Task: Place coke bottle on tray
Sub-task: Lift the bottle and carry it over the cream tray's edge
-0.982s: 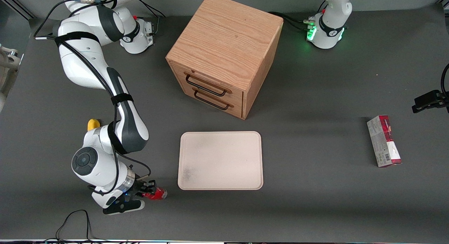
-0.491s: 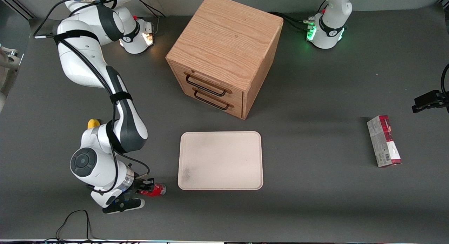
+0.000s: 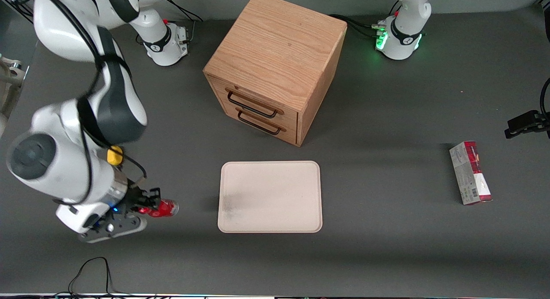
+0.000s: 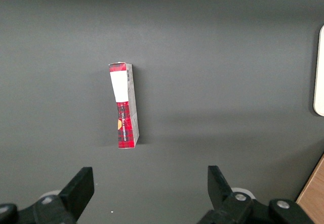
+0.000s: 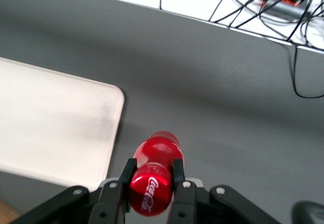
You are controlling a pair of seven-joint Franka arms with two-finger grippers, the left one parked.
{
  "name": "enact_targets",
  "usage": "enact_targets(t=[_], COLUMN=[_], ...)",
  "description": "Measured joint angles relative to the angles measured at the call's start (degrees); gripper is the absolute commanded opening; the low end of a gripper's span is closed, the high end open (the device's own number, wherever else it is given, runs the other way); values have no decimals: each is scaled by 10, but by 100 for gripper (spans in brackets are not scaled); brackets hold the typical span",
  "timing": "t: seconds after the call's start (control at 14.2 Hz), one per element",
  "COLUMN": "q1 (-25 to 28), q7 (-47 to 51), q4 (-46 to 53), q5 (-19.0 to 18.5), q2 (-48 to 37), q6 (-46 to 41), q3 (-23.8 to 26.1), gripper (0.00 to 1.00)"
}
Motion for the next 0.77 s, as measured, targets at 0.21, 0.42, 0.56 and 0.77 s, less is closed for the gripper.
enact_targets(t=[0.21, 0.42, 0.56, 0.77], q1=[1, 9, 22, 35], q7=[1, 25, 31, 37], q4=[-2, -14, -28, -50], q5=[0, -1, -4, -35], q2=[-45, -38, -10, 48], q6=[-15, 27, 74, 139], q3=[50, 99, 106, 107], gripper=[0, 0, 0, 0])
